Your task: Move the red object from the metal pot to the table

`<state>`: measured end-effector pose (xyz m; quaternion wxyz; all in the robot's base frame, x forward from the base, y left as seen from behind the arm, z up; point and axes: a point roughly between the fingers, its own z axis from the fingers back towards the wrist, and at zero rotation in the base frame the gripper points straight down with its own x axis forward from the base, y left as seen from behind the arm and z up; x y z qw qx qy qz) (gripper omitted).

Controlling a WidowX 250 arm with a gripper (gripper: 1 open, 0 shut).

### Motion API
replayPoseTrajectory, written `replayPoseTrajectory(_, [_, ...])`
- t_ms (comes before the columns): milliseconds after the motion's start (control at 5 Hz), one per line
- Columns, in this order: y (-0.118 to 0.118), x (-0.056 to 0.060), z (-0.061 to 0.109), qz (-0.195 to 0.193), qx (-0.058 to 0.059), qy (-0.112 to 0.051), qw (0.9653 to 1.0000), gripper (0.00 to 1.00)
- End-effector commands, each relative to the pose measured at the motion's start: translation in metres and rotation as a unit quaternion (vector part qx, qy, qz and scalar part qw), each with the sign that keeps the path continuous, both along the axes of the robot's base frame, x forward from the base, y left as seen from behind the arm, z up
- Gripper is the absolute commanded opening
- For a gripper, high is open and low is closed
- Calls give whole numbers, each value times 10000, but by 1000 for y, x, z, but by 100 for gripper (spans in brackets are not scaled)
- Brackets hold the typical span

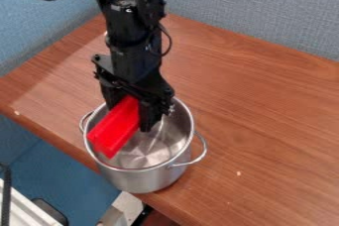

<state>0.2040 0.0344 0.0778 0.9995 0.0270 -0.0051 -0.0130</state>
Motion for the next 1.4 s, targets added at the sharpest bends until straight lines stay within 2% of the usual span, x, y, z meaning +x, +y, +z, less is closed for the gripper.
replayPoseTrajectory(0, [11, 0, -5, 79, 40, 24, 10000, 0])
replayPoseTrajectory(200, [18, -1, -12, 91, 15, 44, 9999, 0])
replayPoseTrajectory(600, [21, 7, -6, 204, -15, 75, 9998, 0])
replayPoseTrajectory(1000, [37, 11, -18, 349, -31, 105, 9993, 0])
replayPoseTrajectory(1200, [38, 17, -4, 300, -24, -122, 9995, 0])
